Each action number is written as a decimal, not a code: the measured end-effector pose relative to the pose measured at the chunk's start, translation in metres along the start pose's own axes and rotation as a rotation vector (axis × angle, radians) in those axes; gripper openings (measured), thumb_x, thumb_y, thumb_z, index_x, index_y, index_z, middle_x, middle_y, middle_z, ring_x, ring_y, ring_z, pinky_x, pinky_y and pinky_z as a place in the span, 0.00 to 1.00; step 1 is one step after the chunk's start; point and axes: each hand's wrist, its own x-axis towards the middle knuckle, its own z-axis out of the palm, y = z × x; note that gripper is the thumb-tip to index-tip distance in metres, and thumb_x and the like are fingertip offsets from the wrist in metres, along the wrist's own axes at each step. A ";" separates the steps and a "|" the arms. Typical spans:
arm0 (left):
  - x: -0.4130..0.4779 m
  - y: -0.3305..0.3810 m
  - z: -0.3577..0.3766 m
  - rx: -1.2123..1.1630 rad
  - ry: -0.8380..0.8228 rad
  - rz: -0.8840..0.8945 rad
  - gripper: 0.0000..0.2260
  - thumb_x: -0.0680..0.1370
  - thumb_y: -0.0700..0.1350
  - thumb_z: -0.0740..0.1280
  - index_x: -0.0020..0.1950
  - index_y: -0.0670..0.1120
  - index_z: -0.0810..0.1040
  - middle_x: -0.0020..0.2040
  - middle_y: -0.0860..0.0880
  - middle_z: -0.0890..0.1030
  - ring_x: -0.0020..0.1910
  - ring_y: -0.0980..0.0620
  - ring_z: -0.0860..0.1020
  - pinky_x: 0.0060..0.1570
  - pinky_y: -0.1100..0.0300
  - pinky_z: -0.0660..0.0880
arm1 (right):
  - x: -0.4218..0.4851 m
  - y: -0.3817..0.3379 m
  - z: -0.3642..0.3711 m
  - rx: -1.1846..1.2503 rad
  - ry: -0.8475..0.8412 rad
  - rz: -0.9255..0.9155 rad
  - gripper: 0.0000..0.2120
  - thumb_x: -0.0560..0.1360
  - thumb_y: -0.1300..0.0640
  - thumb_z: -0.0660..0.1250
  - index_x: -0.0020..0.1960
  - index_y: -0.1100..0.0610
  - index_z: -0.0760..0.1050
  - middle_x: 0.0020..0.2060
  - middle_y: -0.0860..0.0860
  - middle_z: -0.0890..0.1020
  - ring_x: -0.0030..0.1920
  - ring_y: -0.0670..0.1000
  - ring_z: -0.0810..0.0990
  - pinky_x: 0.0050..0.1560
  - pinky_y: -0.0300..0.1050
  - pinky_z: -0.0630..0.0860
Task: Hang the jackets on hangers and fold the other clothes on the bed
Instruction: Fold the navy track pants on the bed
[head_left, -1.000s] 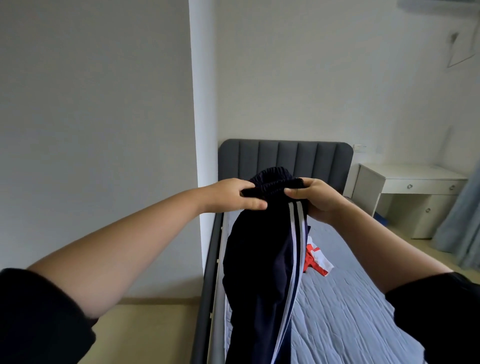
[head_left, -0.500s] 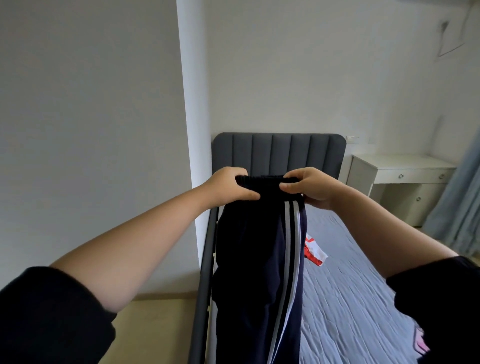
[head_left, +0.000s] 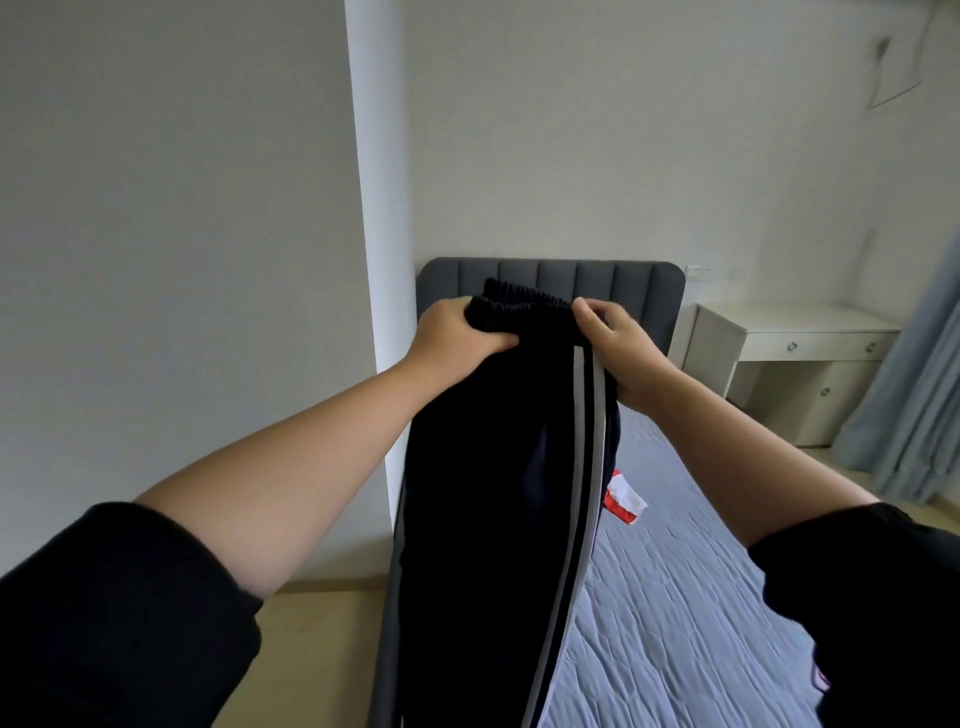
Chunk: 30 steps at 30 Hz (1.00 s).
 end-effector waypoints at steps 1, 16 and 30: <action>0.005 0.002 0.001 0.013 0.050 0.025 0.09 0.66 0.47 0.77 0.36 0.57 0.78 0.34 0.62 0.79 0.34 0.70 0.77 0.34 0.78 0.70 | 0.001 0.003 0.000 0.132 -0.107 0.100 0.14 0.78 0.48 0.65 0.56 0.57 0.75 0.47 0.52 0.83 0.50 0.53 0.84 0.49 0.49 0.81; 0.037 -0.040 -0.028 -0.333 -0.479 -0.370 0.08 0.71 0.38 0.73 0.49 0.46 0.83 0.46 0.49 0.85 0.49 0.48 0.82 0.43 0.60 0.78 | 0.016 0.005 0.010 0.233 -0.153 0.141 0.14 0.75 0.52 0.69 0.52 0.63 0.79 0.42 0.56 0.85 0.41 0.52 0.84 0.42 0.45 0.82; 0.063 -0.042 0.000 -0.283 -1.135 -0.414 0.08 0.74 0.46 0.66 0.39 0.47 0.83 0.38 0.50 0.82 0.39 0.53 0.81 0.41 0.63 0.77 | 0.033 0.034 -0.056 0.187 -0.521 0.345 0.20 0.65 0.54 0.75 0.53 0.63 0.81 0.52 0.60 0.82 0.51 0.57 0.82 0.60 0.53 0.76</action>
